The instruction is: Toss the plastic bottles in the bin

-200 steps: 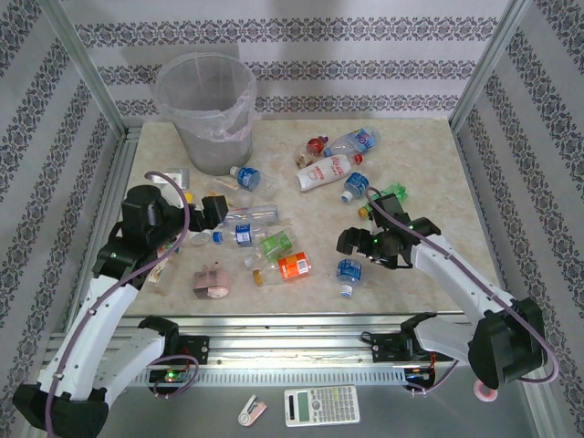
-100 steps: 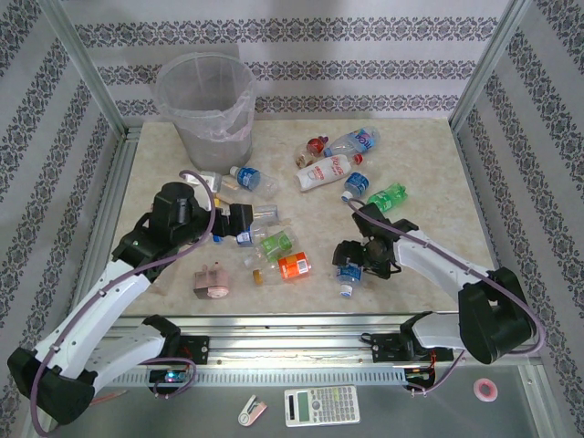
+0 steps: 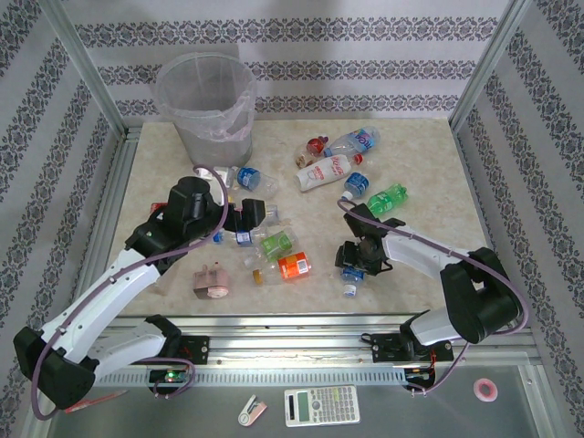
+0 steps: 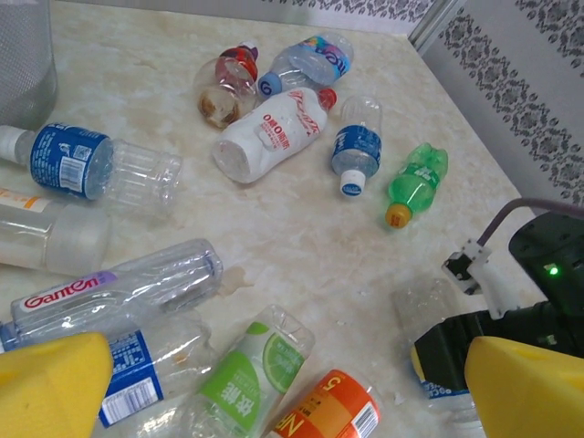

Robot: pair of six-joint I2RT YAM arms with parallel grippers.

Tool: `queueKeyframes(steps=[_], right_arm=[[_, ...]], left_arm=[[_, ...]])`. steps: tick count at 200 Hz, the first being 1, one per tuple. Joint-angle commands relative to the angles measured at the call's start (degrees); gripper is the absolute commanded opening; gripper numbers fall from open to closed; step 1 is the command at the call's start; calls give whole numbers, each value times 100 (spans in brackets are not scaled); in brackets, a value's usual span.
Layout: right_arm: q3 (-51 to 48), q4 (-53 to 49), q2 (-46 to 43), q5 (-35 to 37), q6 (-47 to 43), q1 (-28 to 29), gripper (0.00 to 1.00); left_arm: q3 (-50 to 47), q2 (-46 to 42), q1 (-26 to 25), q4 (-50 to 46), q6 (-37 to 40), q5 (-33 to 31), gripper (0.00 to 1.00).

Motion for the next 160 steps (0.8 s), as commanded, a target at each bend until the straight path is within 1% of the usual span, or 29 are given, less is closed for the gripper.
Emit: queueKeyframes(steps=[1, 28, 69, 120, 160], right_arm=[[-160, 280, 47, 229, -89, 70, 55], [-177, 361, -142, 209, -161, 70, 46], [-185, 486, -598, 155, -303, 94, 37], [11, 443, -1390, 232, -566, 141, 36], [452, 429, -1954, 221, -903, 158, 35]], left_arm=[[294, 143, -85, 243, -307, 30, 99], [541, 399, -84, 203, -454, 115, 99], [739, 719, -81, 387, -630, 257, 99], [1002, 1175, -81, 513, -875, 433, 99], [1171, 1475, -81, 819, -1113, 625, 99]])
